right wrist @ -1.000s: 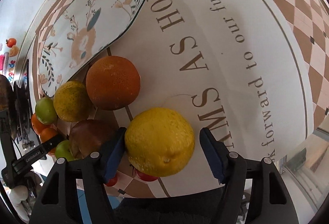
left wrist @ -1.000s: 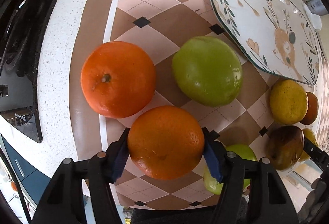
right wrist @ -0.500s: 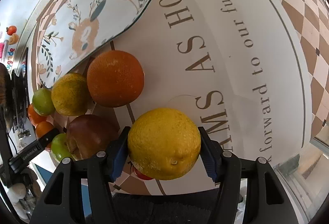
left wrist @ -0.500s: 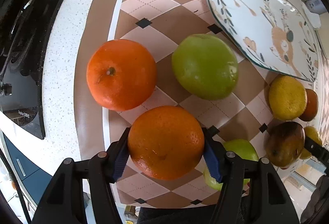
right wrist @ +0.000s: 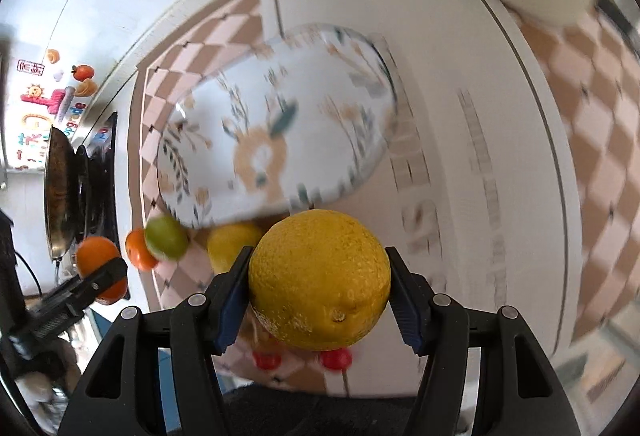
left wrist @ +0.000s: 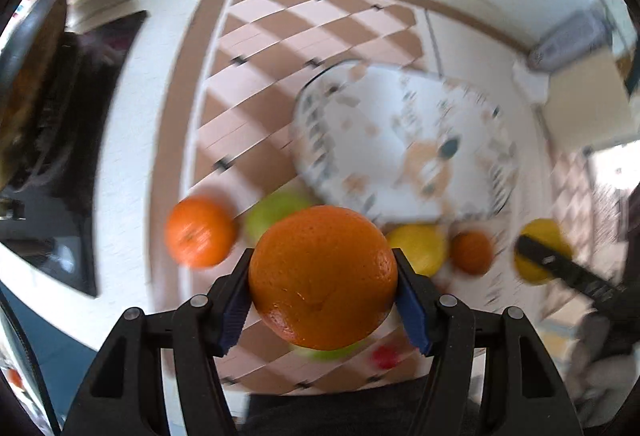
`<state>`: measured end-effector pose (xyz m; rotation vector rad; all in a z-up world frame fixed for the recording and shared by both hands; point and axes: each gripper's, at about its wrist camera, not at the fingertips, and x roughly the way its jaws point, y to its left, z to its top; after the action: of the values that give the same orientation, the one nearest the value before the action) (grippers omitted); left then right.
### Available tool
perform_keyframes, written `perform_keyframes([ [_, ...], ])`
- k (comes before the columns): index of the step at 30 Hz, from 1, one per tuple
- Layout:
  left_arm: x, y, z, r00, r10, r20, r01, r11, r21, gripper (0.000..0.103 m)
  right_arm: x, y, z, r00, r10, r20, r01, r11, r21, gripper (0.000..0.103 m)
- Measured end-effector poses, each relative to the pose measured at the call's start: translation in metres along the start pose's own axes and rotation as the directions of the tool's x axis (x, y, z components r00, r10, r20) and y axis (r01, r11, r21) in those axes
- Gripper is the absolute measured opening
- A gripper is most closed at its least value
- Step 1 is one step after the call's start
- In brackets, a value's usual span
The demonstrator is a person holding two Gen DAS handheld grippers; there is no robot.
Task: Organize fruits
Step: 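Place the orange on the plate with the left tool while the right places the lemon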
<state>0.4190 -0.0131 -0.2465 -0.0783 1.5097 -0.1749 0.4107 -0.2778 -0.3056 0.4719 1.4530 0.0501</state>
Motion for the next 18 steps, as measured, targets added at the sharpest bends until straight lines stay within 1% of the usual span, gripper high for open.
perform_keyframes([
  [3,0.011,-0.015,0.036,1.0,-0.006,-0.027,0.006,1.0,-0.02,0.062,0.011,0.009,0.035,0.999,-0.045,-0.005,0.044,0.996,-0.079,0.065],
  [5,0.027,-0.027,0.062,0.998,-0.002,-0.055,0.001,1.0,-0.027,0.062,0.02,0.012,0.056,0.997,-0.069,-0.019,0.066,0.989,-0.13,0.065],
  [6,0.035,-0.03,0.072,0.998,0.001,-0.07,-0.004,0.999,-0.036,0.062,0.029,0.02,0.067,0.996,-0.085,-0.026,0.08,0.985,-0.15,0.065],
  [8,0.053,-0.032,0.088,0.995,0.007,-0.102,-0.012,0.999,-0.048,0.062,0.042,0.024,0.087,0.993,-0.112,-0.04,0.102,0.975,-0.197,0.065],
  [12,0.079,-0.039,0.111,0.987,0.003,-0.162,-0.013,0.998,-0.061,0.062,0.063,0.028,0.109,0.988,-0.138,-0.073,0.115,0.96,-0.256,0.065],
  [15,0.094,-0.042,0.118,0.978,-0.024,-0.207,0.008,0.997,-0.078,0.062,0.072,0.032,0.118,0.985,-0.147,-0.092,0.113,0.945,-0.307,0.065],
  [18,0.105,-0.043,0.12,0.972,-0.035,-0.231,0.013,0.995,-0.095,0.062,0.078,0.033,0.12,0.984,-0.146,-0.106,0.102,0.934,-0.342,0.065],
])
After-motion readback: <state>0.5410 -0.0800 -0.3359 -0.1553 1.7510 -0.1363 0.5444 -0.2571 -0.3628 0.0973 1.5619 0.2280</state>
